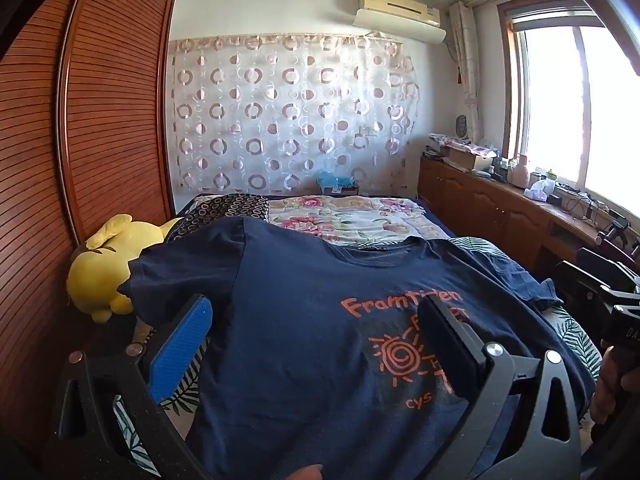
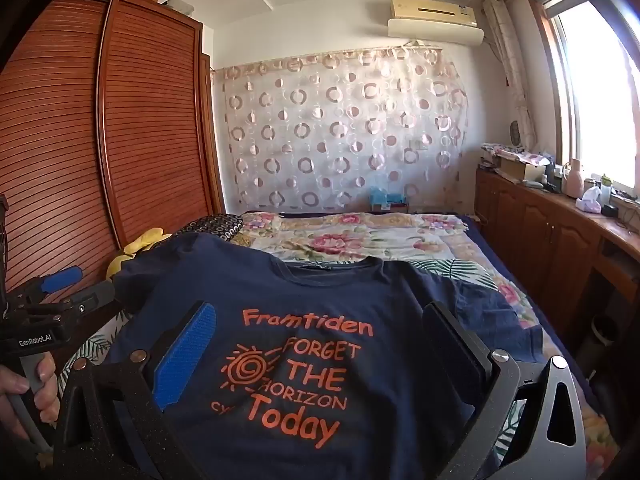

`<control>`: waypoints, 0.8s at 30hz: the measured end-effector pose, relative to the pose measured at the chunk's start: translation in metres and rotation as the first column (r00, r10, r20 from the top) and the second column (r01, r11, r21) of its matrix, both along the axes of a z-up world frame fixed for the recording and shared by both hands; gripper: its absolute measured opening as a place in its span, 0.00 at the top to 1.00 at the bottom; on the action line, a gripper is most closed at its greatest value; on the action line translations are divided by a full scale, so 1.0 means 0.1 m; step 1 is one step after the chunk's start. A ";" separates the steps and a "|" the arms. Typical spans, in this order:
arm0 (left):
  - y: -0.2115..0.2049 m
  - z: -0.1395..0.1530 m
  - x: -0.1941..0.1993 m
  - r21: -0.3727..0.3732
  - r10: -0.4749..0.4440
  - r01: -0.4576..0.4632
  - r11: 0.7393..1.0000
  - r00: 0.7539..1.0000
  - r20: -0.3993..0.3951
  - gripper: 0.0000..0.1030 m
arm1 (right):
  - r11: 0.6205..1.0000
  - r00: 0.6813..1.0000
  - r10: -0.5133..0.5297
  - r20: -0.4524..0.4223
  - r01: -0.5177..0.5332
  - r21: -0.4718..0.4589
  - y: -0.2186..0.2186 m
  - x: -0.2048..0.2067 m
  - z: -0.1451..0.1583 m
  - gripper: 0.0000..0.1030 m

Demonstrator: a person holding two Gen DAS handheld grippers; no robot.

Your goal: Fold small clothes

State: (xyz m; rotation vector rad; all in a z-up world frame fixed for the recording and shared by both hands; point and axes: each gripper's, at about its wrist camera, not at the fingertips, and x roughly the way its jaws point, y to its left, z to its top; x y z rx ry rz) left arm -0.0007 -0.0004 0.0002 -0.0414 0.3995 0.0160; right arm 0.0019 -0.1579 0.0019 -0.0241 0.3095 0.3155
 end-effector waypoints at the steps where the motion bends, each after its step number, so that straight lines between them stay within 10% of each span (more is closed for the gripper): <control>1: 0.00 0.00 0.00 0.004 0.000 0.000 1.000 1.000 -0.007 0.00 | 1.000 1.000 0.002 0.004 -0.002 0.004 0.00 0.00 0.00 0.00; 24: 0.00 0.00 0.00 0.004 0.000 0.000 1.000 1.000 -0.010 0.00 | 1.000 1.000 0.002 -0.002 -0.002 0.012 0.00 -0.01 0.02 0.00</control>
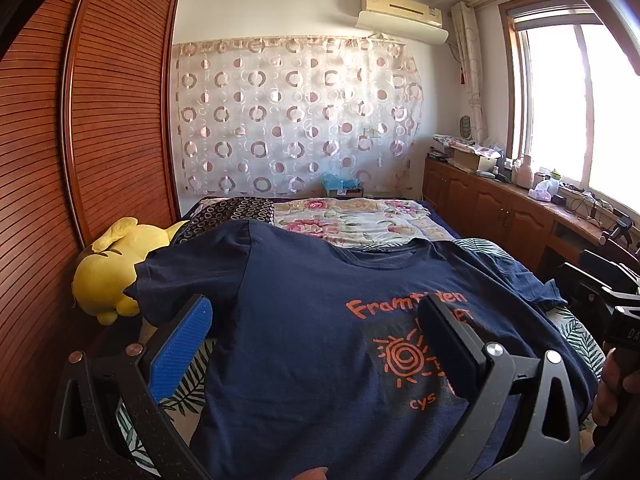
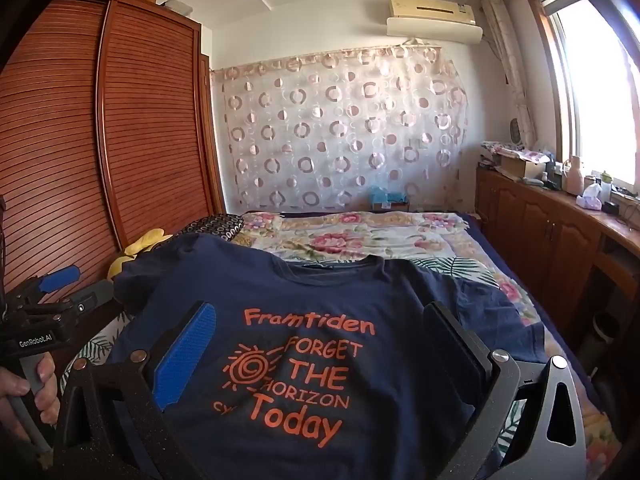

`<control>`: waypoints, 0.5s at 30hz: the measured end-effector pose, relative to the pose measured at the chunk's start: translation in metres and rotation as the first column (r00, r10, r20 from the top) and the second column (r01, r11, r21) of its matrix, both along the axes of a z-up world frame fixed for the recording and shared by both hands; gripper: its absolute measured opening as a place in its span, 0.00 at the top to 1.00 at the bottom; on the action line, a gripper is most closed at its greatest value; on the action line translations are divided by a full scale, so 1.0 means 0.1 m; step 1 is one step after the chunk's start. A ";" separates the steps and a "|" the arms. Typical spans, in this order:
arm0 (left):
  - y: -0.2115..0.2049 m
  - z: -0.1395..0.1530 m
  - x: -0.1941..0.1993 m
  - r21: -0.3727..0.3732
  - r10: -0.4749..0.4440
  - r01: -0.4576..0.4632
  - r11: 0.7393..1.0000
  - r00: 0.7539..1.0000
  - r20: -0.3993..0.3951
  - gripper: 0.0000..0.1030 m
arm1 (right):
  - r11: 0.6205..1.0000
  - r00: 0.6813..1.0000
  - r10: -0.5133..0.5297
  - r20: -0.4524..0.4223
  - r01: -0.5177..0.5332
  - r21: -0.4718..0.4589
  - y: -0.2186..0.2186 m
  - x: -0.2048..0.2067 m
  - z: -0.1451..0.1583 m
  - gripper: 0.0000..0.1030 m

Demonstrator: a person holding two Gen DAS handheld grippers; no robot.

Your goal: Fold small clothes

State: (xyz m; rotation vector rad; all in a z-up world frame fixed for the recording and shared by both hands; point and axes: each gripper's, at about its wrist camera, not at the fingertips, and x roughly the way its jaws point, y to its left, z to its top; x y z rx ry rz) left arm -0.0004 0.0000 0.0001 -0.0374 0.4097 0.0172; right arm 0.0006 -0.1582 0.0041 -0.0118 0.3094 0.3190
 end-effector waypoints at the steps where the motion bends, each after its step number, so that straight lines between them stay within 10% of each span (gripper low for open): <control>1: 0.00 0.00 0.00 0.000 -0.001 0.001 1.000 1.000 0.001 0.00 | 1.000 1.000 0.000 0.002 0.000 -0.002 0.00 0.00 -0.02 0.00; 15: -0.01 0.00 0.00 0.005 0.000 0.000 1.000 1.000 0.003 0.00 | 1.000 1.000 -0.002 0.000 0.002 -0.001 0.01 0.00 -0.02 0.00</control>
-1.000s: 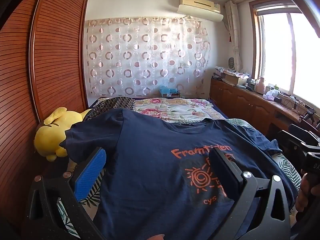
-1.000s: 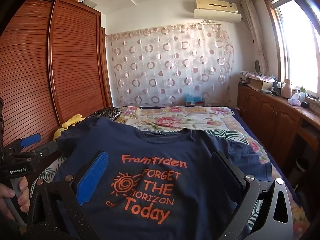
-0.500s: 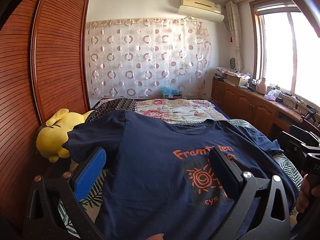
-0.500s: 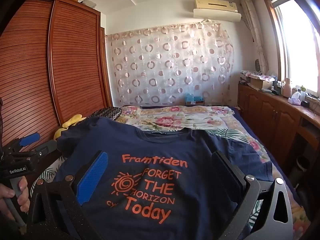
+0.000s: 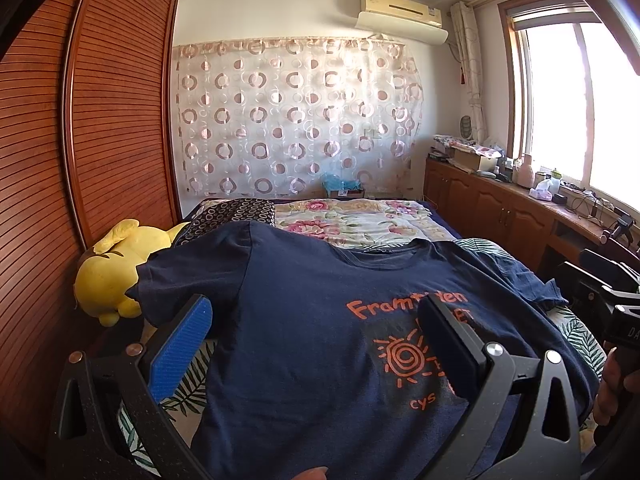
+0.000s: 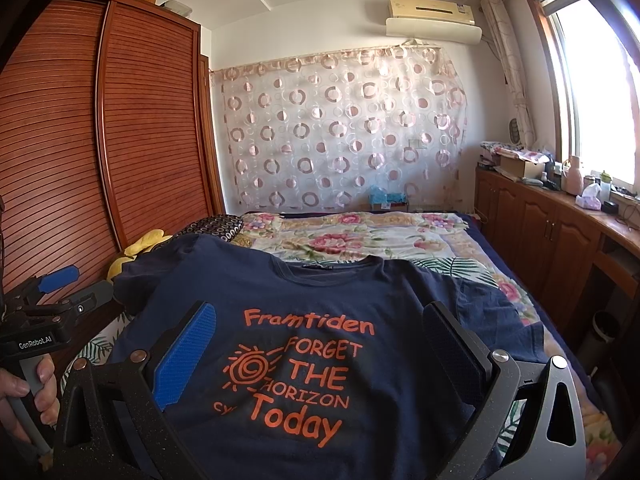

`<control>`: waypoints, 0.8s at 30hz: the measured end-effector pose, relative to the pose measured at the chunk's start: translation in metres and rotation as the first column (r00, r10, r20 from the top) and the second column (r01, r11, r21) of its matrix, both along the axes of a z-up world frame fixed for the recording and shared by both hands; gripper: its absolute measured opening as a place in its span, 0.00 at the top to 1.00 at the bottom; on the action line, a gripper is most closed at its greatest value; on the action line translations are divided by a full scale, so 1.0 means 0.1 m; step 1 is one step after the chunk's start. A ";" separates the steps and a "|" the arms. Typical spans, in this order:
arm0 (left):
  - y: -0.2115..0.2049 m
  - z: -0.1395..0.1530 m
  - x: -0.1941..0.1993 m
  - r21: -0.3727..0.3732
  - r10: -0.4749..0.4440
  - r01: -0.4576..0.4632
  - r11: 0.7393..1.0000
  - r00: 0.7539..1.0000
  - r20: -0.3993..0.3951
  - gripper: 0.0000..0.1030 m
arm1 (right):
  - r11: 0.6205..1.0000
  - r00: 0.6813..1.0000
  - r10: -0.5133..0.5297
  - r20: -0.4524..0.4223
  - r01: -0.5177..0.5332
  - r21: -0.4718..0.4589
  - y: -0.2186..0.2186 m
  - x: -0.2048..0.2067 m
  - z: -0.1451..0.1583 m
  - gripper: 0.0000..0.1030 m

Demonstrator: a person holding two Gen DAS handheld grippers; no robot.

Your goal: Fold small clothes

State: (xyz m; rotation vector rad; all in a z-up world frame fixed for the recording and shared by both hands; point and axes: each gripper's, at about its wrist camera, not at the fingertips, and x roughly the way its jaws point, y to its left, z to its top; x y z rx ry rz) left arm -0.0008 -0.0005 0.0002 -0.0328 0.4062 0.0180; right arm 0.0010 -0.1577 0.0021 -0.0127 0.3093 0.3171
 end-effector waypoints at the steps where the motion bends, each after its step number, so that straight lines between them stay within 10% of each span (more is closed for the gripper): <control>1: 0.00 0.00 0.00 0.000 0.000 0.000 1.000 1.000 0.000 0.00 | 1.000 1.000 0.000 -0.001 0.000 0.000 0.00 0.00 0.00 0.00; 24: -0.01 0.00 -0.01 0.007 0.000 0.000 1.000 1.000 0.003 0.00 | 1.000 1.000 0.002 -0.002 -0.002 0.000 0.00 0.00 0.00 0.00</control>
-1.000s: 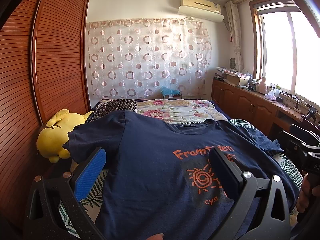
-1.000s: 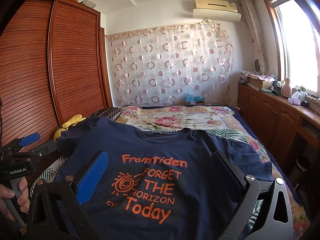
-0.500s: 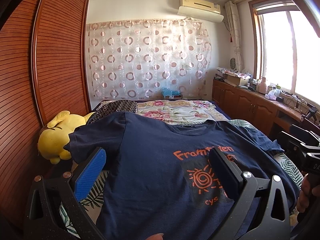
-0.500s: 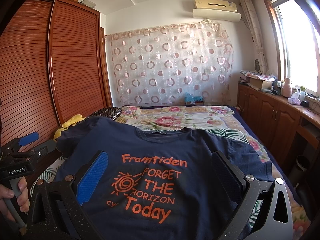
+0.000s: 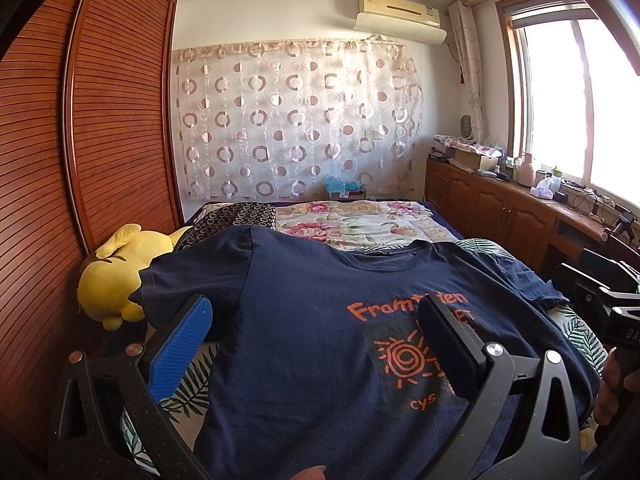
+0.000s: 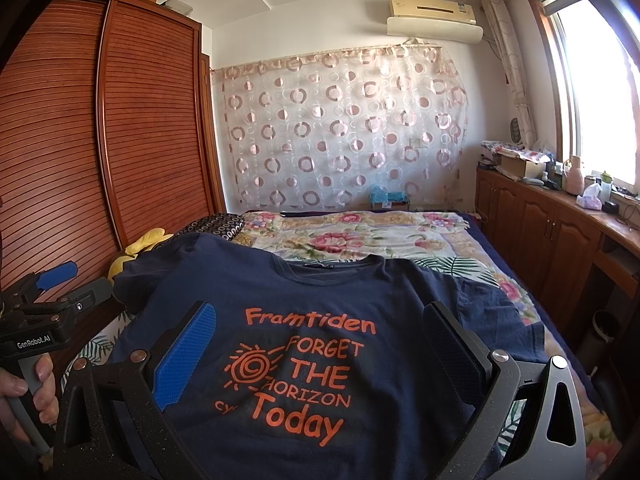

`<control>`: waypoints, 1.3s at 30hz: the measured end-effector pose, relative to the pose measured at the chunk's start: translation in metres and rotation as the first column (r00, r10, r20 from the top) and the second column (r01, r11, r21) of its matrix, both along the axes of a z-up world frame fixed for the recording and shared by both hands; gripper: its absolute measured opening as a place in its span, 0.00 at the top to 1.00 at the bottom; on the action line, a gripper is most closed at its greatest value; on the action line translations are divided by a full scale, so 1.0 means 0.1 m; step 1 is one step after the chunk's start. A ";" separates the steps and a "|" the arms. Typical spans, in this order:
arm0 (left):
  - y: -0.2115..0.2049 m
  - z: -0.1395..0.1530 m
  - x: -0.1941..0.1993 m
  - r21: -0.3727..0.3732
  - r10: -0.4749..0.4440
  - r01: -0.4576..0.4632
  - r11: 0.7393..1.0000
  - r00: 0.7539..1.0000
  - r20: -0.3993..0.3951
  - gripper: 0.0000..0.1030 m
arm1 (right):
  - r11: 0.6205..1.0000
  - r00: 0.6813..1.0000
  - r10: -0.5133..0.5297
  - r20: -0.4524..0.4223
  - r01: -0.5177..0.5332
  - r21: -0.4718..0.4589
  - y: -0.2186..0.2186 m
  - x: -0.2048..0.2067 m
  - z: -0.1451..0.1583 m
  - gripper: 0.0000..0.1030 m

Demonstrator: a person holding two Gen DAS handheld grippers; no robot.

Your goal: Fold small clothes

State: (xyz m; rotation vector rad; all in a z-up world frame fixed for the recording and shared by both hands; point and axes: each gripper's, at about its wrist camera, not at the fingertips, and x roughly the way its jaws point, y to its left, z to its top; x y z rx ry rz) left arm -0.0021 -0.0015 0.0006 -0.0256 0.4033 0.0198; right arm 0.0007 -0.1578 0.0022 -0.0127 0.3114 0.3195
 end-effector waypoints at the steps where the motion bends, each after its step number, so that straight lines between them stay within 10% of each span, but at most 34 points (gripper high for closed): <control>1: 0.00 0.00 0.00 0.001 0.000 0.000 1.000 1.000 0.000 0.00 | 1.000 1.000 0.000 0.000 0.000 0.000 0.00 0.00 0.00 0.00; 39: 0.47 -0.22 0.08 -0.007 0.006 -0.006 1.000 0.998 -0.055 0.00 | 0.999 0.998 0.038 -0.046 -0.039 -0.015 0.10 0.11 -0.12 0.00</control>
